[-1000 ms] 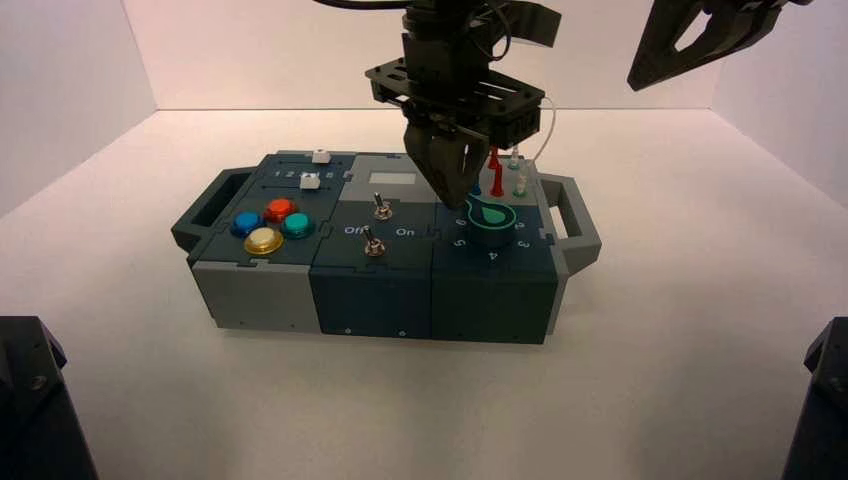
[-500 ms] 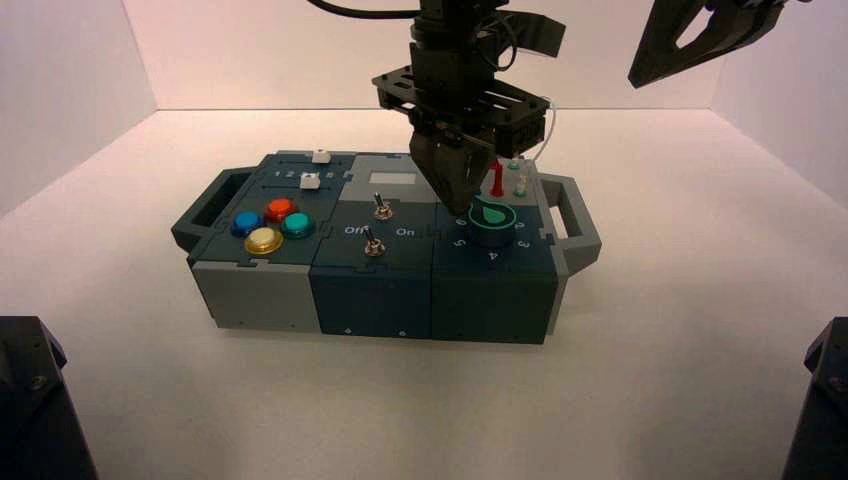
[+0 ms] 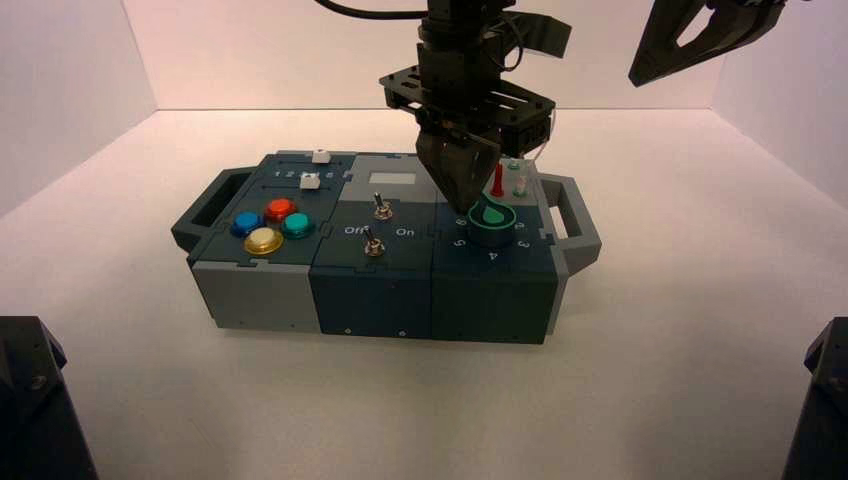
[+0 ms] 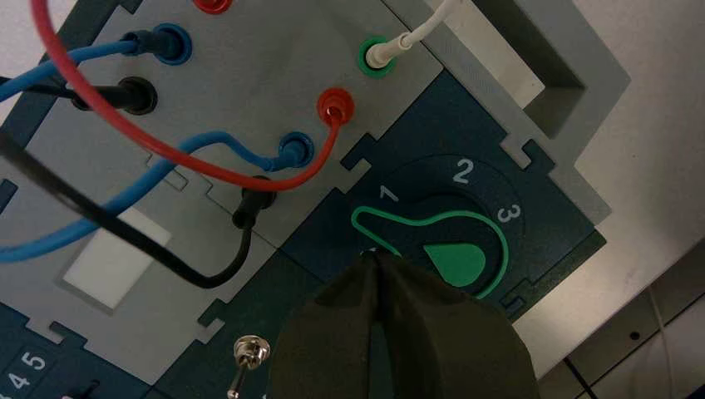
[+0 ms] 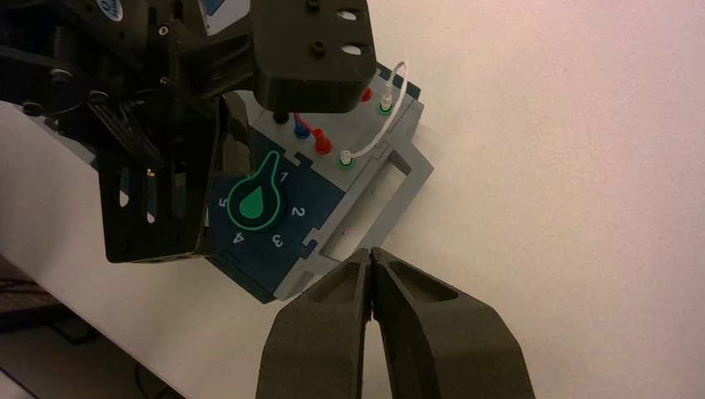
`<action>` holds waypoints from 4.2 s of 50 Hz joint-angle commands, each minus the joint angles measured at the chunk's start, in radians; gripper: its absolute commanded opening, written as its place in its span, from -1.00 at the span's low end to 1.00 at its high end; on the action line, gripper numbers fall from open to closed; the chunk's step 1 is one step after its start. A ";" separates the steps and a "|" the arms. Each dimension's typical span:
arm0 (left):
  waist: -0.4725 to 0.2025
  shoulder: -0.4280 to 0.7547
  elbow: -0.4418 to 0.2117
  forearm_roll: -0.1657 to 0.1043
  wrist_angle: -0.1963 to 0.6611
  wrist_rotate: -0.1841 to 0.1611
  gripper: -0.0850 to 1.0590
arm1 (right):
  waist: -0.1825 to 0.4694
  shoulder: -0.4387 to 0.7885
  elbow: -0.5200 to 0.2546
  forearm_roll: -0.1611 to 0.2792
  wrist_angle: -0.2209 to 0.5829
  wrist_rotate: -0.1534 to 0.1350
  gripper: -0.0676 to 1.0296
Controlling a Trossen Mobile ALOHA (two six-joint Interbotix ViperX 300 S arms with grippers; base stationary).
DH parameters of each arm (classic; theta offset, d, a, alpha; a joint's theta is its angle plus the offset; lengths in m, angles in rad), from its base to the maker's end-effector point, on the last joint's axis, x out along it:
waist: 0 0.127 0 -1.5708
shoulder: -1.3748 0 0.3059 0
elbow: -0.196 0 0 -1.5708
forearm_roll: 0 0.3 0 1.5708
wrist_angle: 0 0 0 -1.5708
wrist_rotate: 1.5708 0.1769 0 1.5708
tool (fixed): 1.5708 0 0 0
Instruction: Turn the knob to position 2.
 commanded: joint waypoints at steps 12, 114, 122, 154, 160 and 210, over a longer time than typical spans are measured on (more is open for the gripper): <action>-0.003 0.002 -0.055 0.005 0.008 0.020 -0.91 | -0.003 -0.002 -0.029 0.000 -0.009 0.000 -0.92; -0.012 0.064 -0.158 0.009 0.049 0.051 -0.91 | -0.017 -0.005 -0.029 -0.003 -0.009 0.000 -0.92; -0.017 0.067 -0.161 0.009 0.052 0.052 -0.91 | -0.017 -0.005 -0.029 -0.003 -0.009 -0.002 -0.92; -0.028 0.072 -0.170 0.009 0.060 0.055 -0.91 | -0.018 -0.005 -0.029 -0.003 -0.011 0.000 -0.92; -0.028 0.074 -0.170 0.008 0.063 0.055 -0.91 | -0.018 -0.005 -0.029 -0.003 -0.011 -0.002 -0.92; -0.048 0.095 -0.196 0.009 0.080 0.055 -0.91 | -0.018 -0.015 -0.028 -0.003 -0.009 0.000 -0.92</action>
